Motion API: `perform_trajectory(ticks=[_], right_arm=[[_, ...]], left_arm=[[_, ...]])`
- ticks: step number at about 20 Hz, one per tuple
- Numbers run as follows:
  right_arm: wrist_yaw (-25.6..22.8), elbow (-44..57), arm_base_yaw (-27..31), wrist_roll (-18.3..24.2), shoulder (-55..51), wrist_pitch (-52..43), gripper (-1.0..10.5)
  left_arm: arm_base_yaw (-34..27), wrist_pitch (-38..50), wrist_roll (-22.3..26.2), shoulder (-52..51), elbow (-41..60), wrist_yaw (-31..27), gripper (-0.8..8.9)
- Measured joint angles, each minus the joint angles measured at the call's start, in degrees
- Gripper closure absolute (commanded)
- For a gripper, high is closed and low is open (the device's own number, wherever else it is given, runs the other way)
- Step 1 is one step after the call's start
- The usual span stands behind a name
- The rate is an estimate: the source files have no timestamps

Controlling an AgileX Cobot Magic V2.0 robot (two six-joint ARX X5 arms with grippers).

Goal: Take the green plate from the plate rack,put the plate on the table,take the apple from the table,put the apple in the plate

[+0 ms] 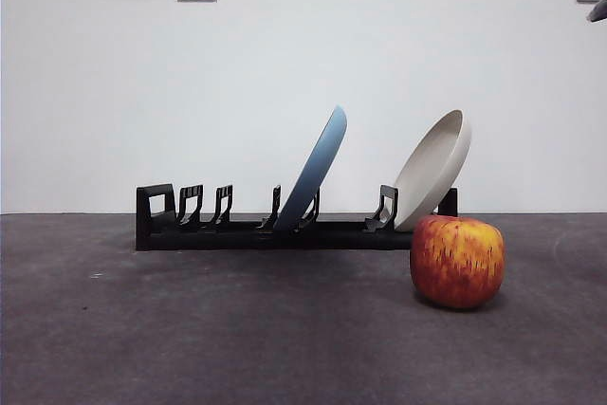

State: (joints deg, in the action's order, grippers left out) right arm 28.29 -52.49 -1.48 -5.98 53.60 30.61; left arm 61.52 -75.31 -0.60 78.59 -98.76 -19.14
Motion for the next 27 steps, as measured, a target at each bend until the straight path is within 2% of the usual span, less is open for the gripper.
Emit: perform_trajectory(ticks=[9, 12, 17, 18, 19, 21, 22, 24, 27], right_arm=[[0.0, 0.0, 0.0, 0.0, 0.0, 0.0, 6.0], [0.0, 0.0, 0.0, 0.0, 0.0, 0.0, 6.0], [0.0, 0.0, 0.0, 0.0, 0.0, 0.0, 6.0], [0.0, 0.0, 0.0, 0.0, 0.0, 0.0, 6.0], [0.0, 0.0, 0.0, 0.0, 0.0, 0.0, 6.0], [0.0, 0.0, 0.0, 0.0, 0.0, 0.0, 6.0], [0.1, 0.0, 0.0, 0.0, 0.0, 0.0, 6.0], [0.2, 0.0, -0.2, 0.0, 0.0, 0.0, 5.9], [0.1, 0.0, -1.6, 0.0, 0.1, 0.0, 3.8]], left_arm=[[1.3, 29.8, 0.6, 4.3, 30.1, 0.2, 8.22], [1.3, 36.0, 3.2, 9.4, 34.4, 0.2, 8.22], [1.3, 41.6, 8.4, 21.2, 34.6, 0.3, 8.21], [1.3, 42.6, 8.8, 22.4, 34.6, 0.2, 8.04], [1.3, 43.3, 9.1, 23.2, 34.6, 0.0, 7.20], [1.3, 44.0, 9.4, 23.1, 34.6, 0.1, 4.09], [1.2, 44.0, 9.4, 23.1, 34.6, -0.1, 3.73], [0.7, 43.7, 9.0, 22.0, 34.6, -0.6, 3.73], [-0.4, 41.4, 6.8, 17.1, 33.0, -1.3, 3.74]])
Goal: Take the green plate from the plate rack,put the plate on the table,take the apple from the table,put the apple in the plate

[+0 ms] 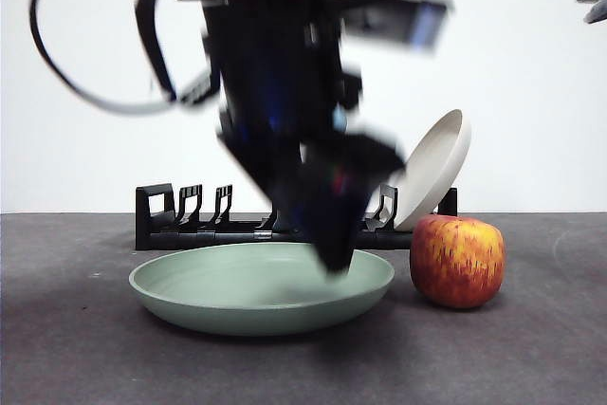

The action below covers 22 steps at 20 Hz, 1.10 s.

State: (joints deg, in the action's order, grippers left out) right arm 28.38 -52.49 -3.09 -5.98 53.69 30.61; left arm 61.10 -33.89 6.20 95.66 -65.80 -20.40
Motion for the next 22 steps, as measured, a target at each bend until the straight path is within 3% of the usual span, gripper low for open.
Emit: perform_trajectory(ticks=[6, 12, 16, 19, 22], right_arm=[[-1.4, -4.3, -5.6, 0.3, 5.1, 4.5, 3.8], [-14.2, -8.6, -16.6, 3.7, 17.7, 10.9, 3.8], [-21.2, -8.7, -20.9, 5.2, 26.3, 9.5, 3.8], [-22.4, -8.7, -21.4, 5.6, 33.0, 7.1, 3.8], [-22.4, -8.7, -21.8, 5.6, 38.2, 5.0, 3.8]], left_arm=[[-1.8, -0.4, -2.8, -20.4, -7.6, 0.0, 3.76], [-10.3, -1.6, -3.2, -38.6, -12.4, -0.6, 3.77], [-15.1, -1.7, -3.2, -47.9, -12.5, -6.6, 3.77], [-15.7, -3.4, -3.2, -52.7, -12.5, -11.0, 3.77], [-15.7, -5.5, -3.2, -54.3, -12.6, -11.9, 3.77]])
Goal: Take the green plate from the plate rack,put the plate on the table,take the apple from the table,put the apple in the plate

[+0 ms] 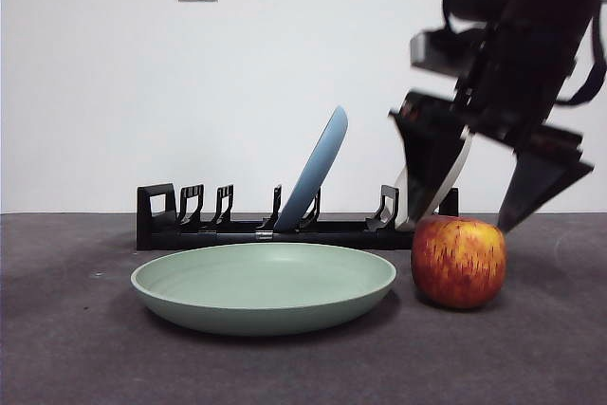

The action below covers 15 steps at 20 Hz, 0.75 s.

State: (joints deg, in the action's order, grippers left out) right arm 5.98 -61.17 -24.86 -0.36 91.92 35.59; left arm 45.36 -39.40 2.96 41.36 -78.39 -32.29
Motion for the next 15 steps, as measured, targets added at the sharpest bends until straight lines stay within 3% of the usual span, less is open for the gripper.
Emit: perform_trajectory(ticks=[3, 4, 5, 7, 8, 15], right_arm=[[0.0, 0.0, -0.7, 0.0, 3.6, -0.3, 3.9], [0.0, 0.0, -0.7, 0.0, 4.5, -0.3, 4.4], [0.0, 0.0, -0.9, 0.0, 5.2, -0.3, 5.6], [0.0, 0.0, -1.0, -0.3, 5.7, 0.2, 9.1], [0.0, 0.0, -1.0, -0.2, 5.7, 0.2, 9.5], [-0.1, -1.1, -1.0, -0.3, 5.7, 2.3, 9.6]], left_arm=[[0.0, -2.2, 0.0, 0.2, 0.0, -0.6, 3.77], [0.0, -2.8, 0.0, 0.3, 0.0, -0.6, 3.77], [0.0, -3.0, 0.0, 0.3, 0.0, -0.6, 3.77], [0.0, -3.1, 0.0, 0.3, 0.0, -0.7, 3.77], [0.0, -3.1, 0.0, 0.3, 0.0, -1.2, 3.77], [0.0, -4.3, 0.0, 0.4, 0.0, -1.9, 3.77]])
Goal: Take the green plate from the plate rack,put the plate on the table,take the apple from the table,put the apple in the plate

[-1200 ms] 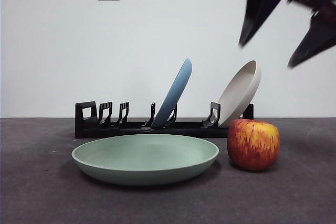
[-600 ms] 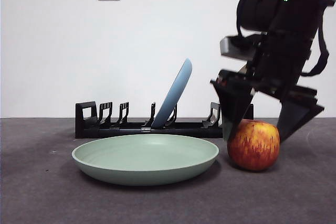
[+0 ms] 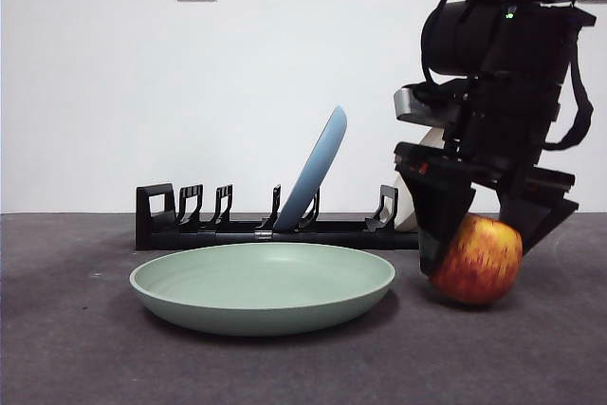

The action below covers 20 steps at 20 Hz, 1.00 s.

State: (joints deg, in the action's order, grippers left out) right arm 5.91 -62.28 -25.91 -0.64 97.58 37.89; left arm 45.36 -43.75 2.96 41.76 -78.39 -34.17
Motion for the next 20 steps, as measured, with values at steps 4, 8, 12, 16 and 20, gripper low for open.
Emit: perform_trajectory(ticks=[4, 8, 12, 16, 20], right_arm=[[1.1, -8.1, -2.9, -0.4, -1.5, 2.7, 9.6], [3.8, -17.6, -10.8, -0.4, -1.3, 3.1, 9.6], [2.3, -24.4, -17.7, -0.4, 5.0, 3.1, 9.6], [-0.3, -24.9, -20.0, 0.1, 13.5, 5.1, 9.6], [-3.1, -24.9, -19.9, 0.3, 17.7, 7.2, 9.6]], left_arm=[[0.0, 0.0, 0.0, 0.0, 0.0, 0.0, 3.77], [0.0, 0.0, 0.0, 0.0, 0.0, 0.0, 3.77], [0.0, -0.2, 0.0, 0.0, 0.0, 0.0, 3.77], [0.0, -1.7, 0.0, 0.0, 0.0, 0.0, 3.77], [0.0, -2.9, 0.0, 0.0, 0.0, 0.0, 3.77]])
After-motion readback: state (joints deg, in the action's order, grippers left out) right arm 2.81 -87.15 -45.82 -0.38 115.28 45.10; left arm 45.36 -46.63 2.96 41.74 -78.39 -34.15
